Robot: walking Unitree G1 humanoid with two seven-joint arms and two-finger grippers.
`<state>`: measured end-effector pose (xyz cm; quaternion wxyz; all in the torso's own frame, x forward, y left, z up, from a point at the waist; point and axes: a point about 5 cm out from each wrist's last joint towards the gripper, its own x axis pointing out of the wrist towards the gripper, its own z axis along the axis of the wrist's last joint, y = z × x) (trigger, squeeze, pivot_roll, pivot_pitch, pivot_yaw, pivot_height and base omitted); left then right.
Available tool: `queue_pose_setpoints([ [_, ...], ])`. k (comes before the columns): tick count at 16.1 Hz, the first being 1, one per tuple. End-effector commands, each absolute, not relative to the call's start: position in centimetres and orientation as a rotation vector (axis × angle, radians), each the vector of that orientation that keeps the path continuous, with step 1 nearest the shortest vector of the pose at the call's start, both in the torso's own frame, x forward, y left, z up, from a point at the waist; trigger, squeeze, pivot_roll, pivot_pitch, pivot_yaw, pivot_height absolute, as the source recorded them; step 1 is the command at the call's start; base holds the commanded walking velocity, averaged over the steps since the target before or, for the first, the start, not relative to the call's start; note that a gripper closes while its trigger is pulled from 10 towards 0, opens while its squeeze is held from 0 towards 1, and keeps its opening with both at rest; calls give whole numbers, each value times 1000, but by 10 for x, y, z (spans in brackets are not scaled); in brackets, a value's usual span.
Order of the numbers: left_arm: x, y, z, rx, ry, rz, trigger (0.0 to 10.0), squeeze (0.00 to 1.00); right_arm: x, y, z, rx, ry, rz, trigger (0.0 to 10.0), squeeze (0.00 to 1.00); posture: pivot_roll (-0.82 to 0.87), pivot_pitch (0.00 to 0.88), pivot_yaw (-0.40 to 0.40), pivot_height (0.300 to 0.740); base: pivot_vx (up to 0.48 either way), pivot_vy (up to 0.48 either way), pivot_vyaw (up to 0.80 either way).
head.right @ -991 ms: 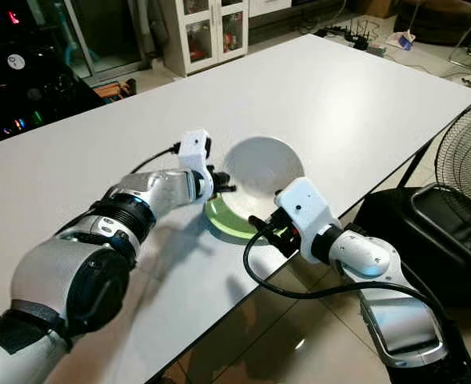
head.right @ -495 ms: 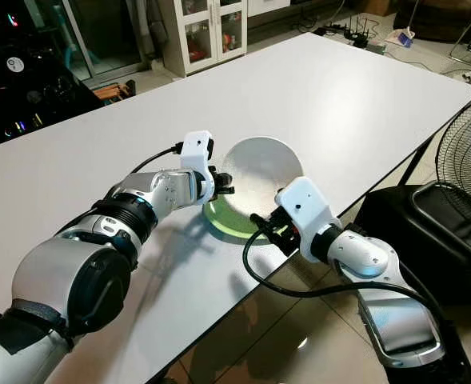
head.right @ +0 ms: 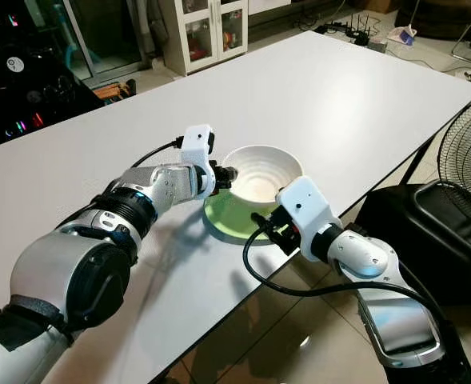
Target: Setting the table
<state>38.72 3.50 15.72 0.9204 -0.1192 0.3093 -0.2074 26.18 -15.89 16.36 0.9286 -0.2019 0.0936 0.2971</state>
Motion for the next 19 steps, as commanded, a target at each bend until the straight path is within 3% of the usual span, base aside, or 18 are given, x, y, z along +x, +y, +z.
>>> queue_pose_setpoints([
  [1, 389, 34, 164, -217, 632, -446, 10000, 749, 263, -158, 166, -425, 177, 606, 10000, 0, -103, 0, 107, 740, 0, 0, 0],
  [2, 389, 34, 165, -211, 635, -450, 10000, 467, 264, -158, 166, -426, 177, 605, 10000, 0, -103, 0, 107, 740, 0, 0, 0],
  [3, 390, 36, 166, -195, 633, -450, 10000, 0, 264, -159, 167, -428, 176, 603, 10000, 0, -102, 0, 107, 740, 0, 0, 0],
  [10, 400, 70, 185, -146, 624, -424, 10000, 0, 266, -156, 165, -423, 182, 628, 10000, 0, -76, 0, 86, 740, 0, 0, 0],
  [13, 405, 75, 201, -261, 568, -446, 10000, 0, 269, -153, 168, -421, 161, 635, 10000, 0, -71, 0, 78, 740, 0, 0, 0],
  [15, 415, 88, 233, -357, 363, -413, 10000, 0, 272, -147, 175, -370, 109, 623, 10000, 0, -77, 0, 75, 740, 0, 0, 0],
  [16, 418, 103, 255, -320, 184, -365, 10000, 0, 274, -141, 182, -323, 59, 606, 10000, 0, -74, 0, 70, 740, 0, 0, 0],
  [19, 395, 134, 286, -11, -210, -209, 10000, 0, 282, -125, 205, -141, -110, 511, 10000, 0, -43, 0, 45, 740, 0, 0, 0],
])
